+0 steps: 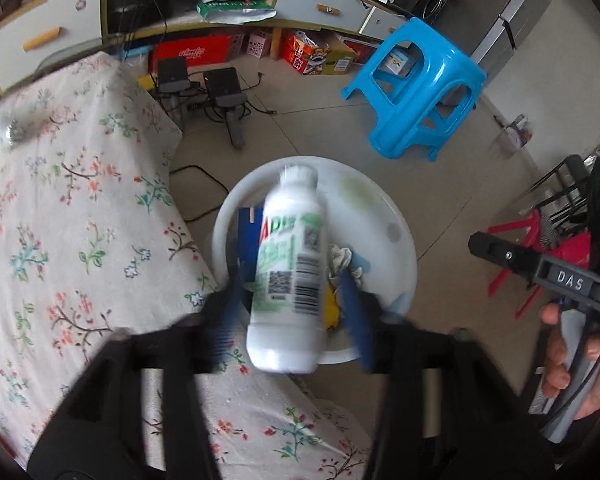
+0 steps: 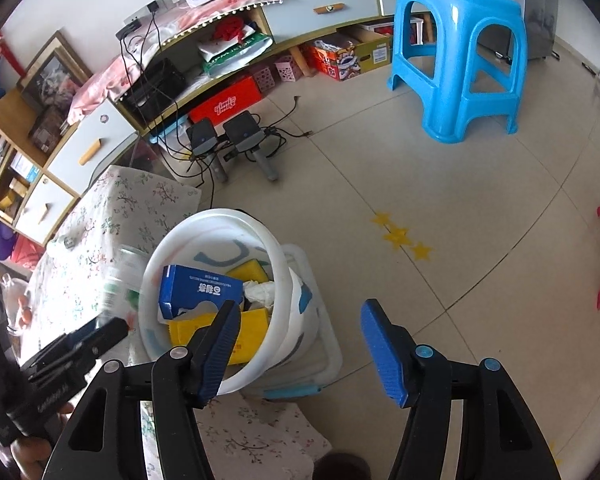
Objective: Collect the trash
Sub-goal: 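Grasp the orange carrot-shaped toy on the table with the left gripper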
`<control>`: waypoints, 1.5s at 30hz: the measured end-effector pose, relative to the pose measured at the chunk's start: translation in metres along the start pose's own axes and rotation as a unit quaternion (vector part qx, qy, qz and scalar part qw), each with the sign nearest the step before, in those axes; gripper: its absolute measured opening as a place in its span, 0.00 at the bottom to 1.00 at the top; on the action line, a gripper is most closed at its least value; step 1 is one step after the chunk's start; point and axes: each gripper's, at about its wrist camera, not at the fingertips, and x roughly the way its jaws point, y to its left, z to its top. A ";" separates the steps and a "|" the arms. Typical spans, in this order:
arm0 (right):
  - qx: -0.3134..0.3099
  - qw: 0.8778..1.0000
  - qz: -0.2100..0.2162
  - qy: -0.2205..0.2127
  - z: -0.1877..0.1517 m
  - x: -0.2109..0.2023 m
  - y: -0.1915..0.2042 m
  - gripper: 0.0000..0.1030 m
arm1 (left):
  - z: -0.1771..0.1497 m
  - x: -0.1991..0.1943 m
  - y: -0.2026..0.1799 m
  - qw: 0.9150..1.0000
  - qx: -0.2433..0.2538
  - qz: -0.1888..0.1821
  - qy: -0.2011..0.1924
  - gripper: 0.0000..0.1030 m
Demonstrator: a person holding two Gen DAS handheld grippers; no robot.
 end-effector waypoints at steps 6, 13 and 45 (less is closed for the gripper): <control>-0.016 1.000 -0.003 -0.007 0.000 -0.003 0.010 0.68 | -0.007 -0.022 0.006 0.998 0.021 0.064 -0.017 0.80; -0.064 0.998 -0.012 -0.013 -0.008 -0.009 0.035 0.73 | -0.028 -0.058 0.033 0.994 0.020 0.106 -0.026 0.90; -0.269 0.962 -0.019 0.032 -0.090 0.024 0.203 0.82 | -0.165 -0.148 0.222 0.980 -0.103 0.169 0.011 0.88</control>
